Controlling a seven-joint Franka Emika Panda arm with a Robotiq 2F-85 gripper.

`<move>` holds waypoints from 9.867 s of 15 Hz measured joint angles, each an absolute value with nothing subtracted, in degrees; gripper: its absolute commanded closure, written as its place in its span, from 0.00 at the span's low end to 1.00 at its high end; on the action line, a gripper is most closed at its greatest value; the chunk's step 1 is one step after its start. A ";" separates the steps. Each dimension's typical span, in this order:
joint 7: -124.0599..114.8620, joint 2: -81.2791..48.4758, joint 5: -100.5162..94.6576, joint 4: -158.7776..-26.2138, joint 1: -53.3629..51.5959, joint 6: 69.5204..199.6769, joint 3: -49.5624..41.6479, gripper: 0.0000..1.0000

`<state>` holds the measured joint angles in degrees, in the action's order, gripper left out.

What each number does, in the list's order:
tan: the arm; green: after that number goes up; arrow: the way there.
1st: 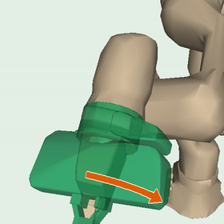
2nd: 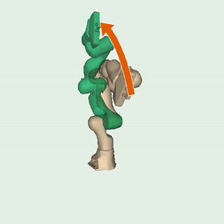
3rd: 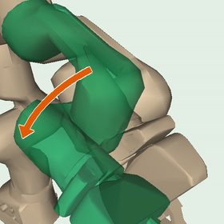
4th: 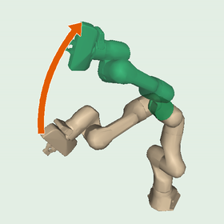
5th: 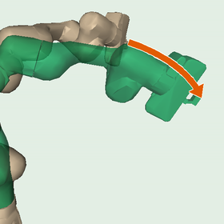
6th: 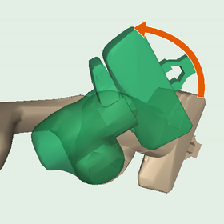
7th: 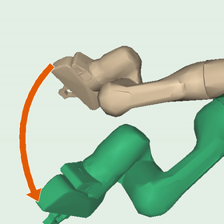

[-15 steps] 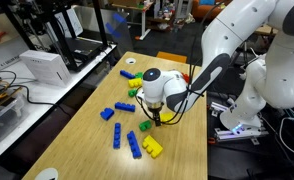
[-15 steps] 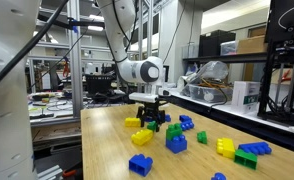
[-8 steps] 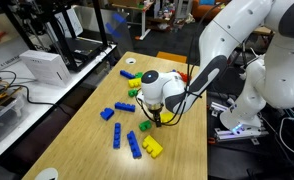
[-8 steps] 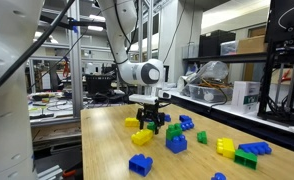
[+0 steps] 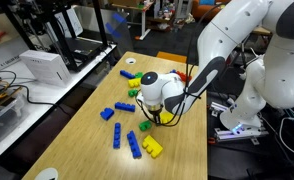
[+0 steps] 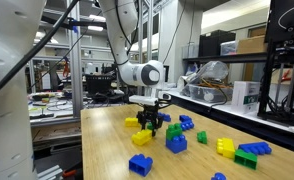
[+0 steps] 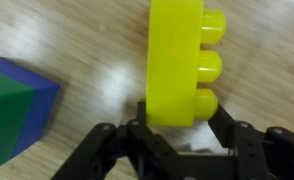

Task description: Attach a three piece yellow Lego to the stack of Legos

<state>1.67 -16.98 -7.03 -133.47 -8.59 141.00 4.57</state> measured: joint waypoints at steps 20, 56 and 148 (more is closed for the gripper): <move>17.88 0.35 13.92 -128.39 -2.56 129.64 3.31 0.61; 48.35 -28.76 56.35 -98.25 19.67 83.19 -12.28 0.61; 59.90 -50.66 60.88 -88.14 25.11 76.32 -6.87 0.61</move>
